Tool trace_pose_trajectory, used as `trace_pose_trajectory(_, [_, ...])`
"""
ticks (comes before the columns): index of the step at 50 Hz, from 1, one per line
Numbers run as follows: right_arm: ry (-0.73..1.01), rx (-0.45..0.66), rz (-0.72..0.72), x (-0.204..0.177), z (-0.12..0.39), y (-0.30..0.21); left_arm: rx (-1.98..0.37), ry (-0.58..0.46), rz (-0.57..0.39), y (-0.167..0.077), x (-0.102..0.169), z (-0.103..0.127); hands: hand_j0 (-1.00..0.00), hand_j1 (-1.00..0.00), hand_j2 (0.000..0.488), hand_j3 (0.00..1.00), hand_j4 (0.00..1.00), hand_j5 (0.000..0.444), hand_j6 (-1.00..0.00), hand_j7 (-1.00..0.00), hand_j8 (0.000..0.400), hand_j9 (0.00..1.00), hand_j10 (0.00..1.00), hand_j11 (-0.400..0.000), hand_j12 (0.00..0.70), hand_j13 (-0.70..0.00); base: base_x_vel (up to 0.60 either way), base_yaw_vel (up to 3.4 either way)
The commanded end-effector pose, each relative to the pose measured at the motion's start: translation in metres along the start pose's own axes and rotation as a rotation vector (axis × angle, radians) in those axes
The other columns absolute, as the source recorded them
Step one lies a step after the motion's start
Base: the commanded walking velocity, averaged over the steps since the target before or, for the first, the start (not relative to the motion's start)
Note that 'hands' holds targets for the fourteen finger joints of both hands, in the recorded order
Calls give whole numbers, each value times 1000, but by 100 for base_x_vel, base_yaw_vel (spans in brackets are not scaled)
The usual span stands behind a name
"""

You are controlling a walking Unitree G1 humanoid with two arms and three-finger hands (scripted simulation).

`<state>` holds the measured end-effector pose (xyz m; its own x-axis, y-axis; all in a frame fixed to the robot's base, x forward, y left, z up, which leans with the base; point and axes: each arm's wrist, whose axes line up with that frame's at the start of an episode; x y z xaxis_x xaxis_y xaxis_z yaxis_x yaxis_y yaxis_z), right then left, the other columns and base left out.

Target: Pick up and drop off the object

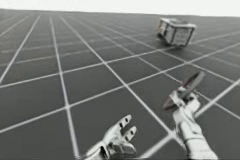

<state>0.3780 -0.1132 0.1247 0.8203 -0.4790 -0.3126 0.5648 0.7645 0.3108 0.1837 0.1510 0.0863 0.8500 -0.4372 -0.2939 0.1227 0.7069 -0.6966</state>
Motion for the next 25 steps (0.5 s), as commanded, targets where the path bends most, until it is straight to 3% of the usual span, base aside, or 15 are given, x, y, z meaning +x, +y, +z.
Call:
trace_pose_trajectory(1, [-33,24,-1,2,10,-4,15,2,-10,-4,2,1,0,0,0,1000,1000,0,0,0,0,1000,1000,-400,0,-700,56,8])
trace_pose_trajectory(25, [-33,24,-1,2,10,-4,15,2,-10,-4,2,1,0,0,0,1000,1000,0,0,0,0,1000,1000,-400,0,-700,56,6])
